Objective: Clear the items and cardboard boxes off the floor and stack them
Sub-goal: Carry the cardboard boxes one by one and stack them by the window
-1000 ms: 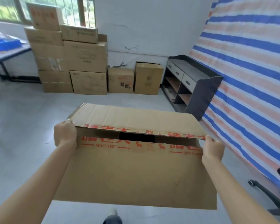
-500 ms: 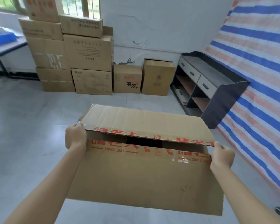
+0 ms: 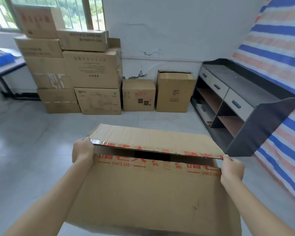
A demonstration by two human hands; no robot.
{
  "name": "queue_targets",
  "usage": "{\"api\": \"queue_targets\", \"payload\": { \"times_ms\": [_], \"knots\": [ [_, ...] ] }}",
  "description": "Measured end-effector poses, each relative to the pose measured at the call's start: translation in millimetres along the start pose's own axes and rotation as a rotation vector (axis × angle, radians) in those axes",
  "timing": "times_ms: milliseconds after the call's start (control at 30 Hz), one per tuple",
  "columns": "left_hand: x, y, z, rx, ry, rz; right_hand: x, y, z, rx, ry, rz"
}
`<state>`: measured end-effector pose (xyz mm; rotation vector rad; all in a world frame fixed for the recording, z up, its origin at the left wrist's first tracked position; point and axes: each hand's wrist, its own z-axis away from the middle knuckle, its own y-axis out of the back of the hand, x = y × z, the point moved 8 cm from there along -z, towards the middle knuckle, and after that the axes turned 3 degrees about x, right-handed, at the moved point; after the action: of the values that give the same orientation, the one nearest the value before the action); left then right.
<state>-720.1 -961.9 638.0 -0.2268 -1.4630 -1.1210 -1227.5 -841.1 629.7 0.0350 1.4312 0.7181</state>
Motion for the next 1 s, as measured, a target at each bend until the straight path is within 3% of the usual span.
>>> {"api": "queue_targets", "payload": {
  "times_ms": [433,767,1000],
  "knots": [
    [96.3,-113.7,-155.0,0.202,0.03,0.073,-163.0,-224.4,-122.1,-0.108,0.127,-0.015],
    [200.4,-219.3,-345.4,0.094,0.034,0.074,-278.0,-392.7,-169.1,-0.045,0.145,0.014],
    [277.9,-288.2,-410.3,0.078,-0.018,0.078,-309.6,-462.5,-226.8,0.019,0.039,-0.09]
  ]
}}
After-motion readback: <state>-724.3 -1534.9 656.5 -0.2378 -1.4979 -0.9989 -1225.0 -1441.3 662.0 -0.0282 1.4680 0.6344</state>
